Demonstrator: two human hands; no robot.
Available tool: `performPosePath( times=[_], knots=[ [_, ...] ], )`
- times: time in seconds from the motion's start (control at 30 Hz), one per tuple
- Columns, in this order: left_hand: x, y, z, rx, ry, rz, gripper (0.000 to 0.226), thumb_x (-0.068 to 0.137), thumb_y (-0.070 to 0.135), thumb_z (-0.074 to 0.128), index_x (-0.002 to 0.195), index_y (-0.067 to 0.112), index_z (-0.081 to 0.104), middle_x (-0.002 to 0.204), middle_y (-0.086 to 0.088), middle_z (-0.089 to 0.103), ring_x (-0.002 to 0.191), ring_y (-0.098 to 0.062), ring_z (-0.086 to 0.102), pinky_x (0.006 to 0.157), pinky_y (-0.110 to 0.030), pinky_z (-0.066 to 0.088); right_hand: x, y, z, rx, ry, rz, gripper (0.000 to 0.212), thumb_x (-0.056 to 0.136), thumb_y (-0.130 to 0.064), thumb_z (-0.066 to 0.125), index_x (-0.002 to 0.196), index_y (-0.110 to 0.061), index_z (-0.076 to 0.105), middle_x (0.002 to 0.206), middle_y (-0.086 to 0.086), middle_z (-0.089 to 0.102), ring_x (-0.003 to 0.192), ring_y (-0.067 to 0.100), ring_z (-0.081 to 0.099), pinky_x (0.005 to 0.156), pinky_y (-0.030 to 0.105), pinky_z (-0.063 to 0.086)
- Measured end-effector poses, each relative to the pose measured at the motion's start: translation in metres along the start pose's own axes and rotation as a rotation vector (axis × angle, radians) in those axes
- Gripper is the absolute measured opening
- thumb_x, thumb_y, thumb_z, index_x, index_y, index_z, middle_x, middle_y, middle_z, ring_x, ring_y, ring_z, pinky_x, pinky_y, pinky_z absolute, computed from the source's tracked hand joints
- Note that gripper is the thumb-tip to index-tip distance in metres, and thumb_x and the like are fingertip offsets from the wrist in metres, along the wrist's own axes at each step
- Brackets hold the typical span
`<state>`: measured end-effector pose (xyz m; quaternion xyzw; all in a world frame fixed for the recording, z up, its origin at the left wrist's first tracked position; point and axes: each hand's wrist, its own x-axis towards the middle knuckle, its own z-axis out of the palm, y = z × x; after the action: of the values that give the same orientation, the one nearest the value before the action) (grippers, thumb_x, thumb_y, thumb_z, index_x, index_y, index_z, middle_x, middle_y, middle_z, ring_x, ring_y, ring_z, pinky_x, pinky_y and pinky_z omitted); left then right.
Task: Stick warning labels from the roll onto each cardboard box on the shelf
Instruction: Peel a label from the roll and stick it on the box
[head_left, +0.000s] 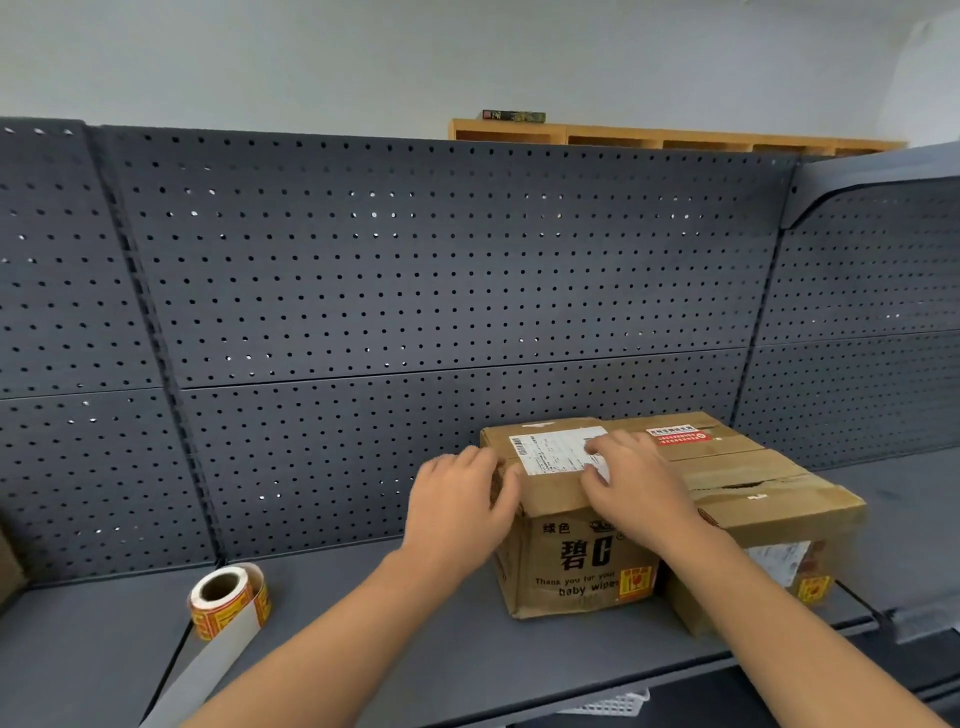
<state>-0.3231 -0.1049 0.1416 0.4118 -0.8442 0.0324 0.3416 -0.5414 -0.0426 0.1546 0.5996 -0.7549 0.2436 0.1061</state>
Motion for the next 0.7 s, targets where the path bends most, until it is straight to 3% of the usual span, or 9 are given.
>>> performPosePath(
  times=[0.13,0.37,0.57,0.7],
  knots=[
    [-0.012,-0.015,-0.023,0.016,0.105,0.072,0.034,0.096,0.045,0.046,0.111,0.025,0.068,0.100,0.011,0.066,0.091,-0.015,0.063,0.082,-0.032,0.049,-0.016,-0.025,-0.001,0.060,-0.005,-0.135,0.045,0.100,-0.038,0.052,0.143,-0.025,0.055,0.136,-0.012,0.058,0.130,0.010,0.046,0.104,0.031,0.045],
    [-0.060,-0.070,-0.041,0.097,0.059,0.095,0.043,0.090,0.034,0.057,0.130,0.019,0.064,0.127,0.006,0.066,0.118,-0.017,0.063,0.098,-0.033,0.054,-0.040,-0.069,0.029,0.148,0.044,-0.327,0.047,0.096,-0.042,0.052,0.140,-0.023,0.057,0.126,-0.011,0.060,0.118,0.012,0.053,0.097,0.026,0.048],
    [-0.103,-0.124,-0.058,0.220,0.003,0.028,0.048,0.087,0.032,0.056,0.133,0.017,0.064,0.122,0.004,0.064,0.108,-0.021,0.063,0.085,-0.035,0.058,-0.048,-0.123,0.054,0.217,0.037,-0.388,0.048,0.094,-0.036,0.056,0.138,-0.016,0.060,0.125,-0.007,0.061,0.119,0.016,0.054,0.098,0.031,0.051],
    [-0.126,-0.157,-0.081,0.298,0.035,-0.013,0.047,0.086,0.032,0.060,0.130,0.016,0.065,0.118,0.003,0.064,0.106,-0.023,0.063,0.088,-0.036,0.057,-0.053,-0.160,0.069,0.208,0.015,-0.435,0.050,0.094,-0.041,0.050,0.137,-0.017,0.060,0.121,-0.009,0.061,0.114,0.014,0.056,0.096,0.031,0.052]
  ],
)
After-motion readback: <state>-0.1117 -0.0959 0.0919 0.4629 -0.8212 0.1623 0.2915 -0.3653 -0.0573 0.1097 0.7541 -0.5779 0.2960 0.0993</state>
